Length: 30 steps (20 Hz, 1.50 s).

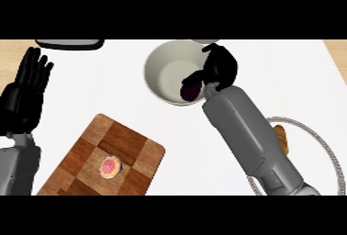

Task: Pick the eggplant from the placemat and place it in the bowl

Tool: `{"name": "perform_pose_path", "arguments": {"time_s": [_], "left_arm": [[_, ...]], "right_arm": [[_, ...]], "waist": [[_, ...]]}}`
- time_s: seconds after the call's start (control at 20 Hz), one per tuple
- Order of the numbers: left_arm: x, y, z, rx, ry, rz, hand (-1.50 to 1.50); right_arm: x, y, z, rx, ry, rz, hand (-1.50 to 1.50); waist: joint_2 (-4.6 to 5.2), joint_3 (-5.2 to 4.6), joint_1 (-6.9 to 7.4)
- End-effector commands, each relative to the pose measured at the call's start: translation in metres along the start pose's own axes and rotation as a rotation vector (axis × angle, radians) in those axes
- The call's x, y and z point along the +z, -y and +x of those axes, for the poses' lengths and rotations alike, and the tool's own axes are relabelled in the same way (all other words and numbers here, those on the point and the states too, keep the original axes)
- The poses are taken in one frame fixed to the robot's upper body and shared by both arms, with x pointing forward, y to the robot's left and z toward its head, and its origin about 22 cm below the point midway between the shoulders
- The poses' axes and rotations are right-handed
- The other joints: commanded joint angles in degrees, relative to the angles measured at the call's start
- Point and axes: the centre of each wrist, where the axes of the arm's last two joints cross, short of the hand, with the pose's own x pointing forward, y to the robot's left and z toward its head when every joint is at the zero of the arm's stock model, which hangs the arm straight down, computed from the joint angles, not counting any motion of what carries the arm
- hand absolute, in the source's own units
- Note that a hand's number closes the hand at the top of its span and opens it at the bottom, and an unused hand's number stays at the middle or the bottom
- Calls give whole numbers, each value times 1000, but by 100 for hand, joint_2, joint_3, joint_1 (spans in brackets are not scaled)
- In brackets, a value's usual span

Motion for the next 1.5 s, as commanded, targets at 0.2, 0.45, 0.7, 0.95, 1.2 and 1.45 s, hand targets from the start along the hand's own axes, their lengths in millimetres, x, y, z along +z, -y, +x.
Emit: {"name": "perform_pose_path", "arguments": {"time_s": [0.2,0.45,0.7,0.95,1.2,1.45], "left_arm": [[-4,-1,4,9,-12,-3,0],[7,-16,-7,-22,-14,34,0],[7,-30,3,-22,-40,63,0],[11,-27,-2,-15,-58,70,0],[15,-47,-7,-43,-22,93,0],[16,-13,9,-16,-27,63,0]], "right_arm": [[0,-15,-12,-335,57,-225,-150],[-3,-9,-9,-420,84,-381,-150],[-24,22,-50,-523,-8,-484,-150],[3,39,-107,-580,9,-505,-150],[37,76,-169,-594,25,-521,-150],[71,115,-212,-605,41,-504,-150]], "waist": [[-36,3,-47],[-89,-6,-242],[-127,0,-405],[-146,1,-499],[-129,-3,-491],[-121,1,-420]]}}
